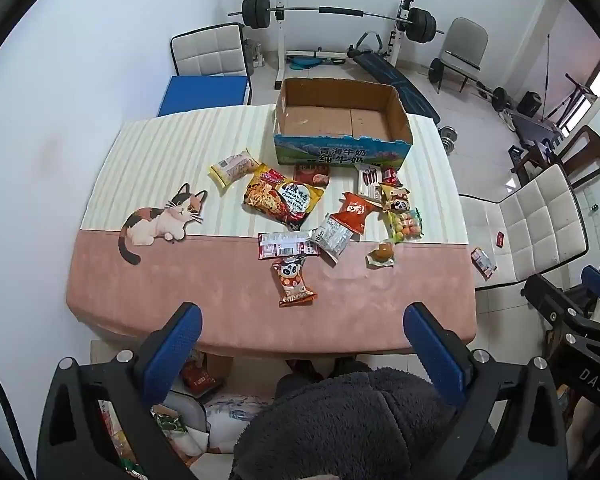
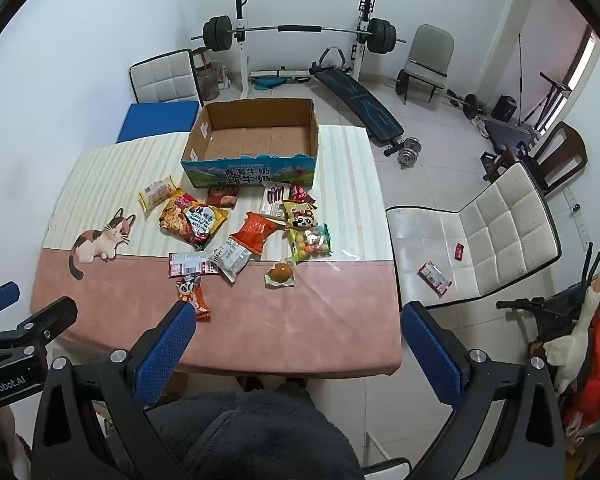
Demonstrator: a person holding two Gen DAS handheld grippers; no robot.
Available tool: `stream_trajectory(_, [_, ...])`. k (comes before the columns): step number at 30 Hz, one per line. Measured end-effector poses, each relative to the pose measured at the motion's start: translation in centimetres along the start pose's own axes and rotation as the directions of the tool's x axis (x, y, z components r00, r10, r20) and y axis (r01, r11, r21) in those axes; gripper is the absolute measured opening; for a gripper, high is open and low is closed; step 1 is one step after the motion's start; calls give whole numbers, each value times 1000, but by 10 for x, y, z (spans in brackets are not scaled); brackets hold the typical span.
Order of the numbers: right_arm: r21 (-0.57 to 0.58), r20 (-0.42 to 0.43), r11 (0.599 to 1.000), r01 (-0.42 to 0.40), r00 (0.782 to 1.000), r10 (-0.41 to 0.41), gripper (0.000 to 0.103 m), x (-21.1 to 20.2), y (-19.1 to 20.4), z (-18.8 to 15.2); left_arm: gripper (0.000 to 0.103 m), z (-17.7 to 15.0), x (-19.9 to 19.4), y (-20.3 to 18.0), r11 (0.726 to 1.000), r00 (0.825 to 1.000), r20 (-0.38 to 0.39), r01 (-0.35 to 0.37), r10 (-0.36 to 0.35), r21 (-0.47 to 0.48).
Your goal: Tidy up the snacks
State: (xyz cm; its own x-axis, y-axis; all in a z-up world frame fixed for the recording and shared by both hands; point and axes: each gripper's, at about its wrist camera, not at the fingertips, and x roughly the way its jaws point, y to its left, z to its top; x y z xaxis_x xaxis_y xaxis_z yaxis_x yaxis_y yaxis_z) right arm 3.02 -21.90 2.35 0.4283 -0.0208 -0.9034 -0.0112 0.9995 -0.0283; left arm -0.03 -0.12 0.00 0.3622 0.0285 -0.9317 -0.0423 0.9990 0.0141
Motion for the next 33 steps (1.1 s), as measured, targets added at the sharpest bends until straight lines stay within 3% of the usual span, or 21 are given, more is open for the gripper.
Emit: stream_trajectory(33, [3, 15, 1000, -4, 1000, 4, 103, -5, 2, -4, 103, 7, -7, -3, 1000, 1000, 12, 22, -22, -3])
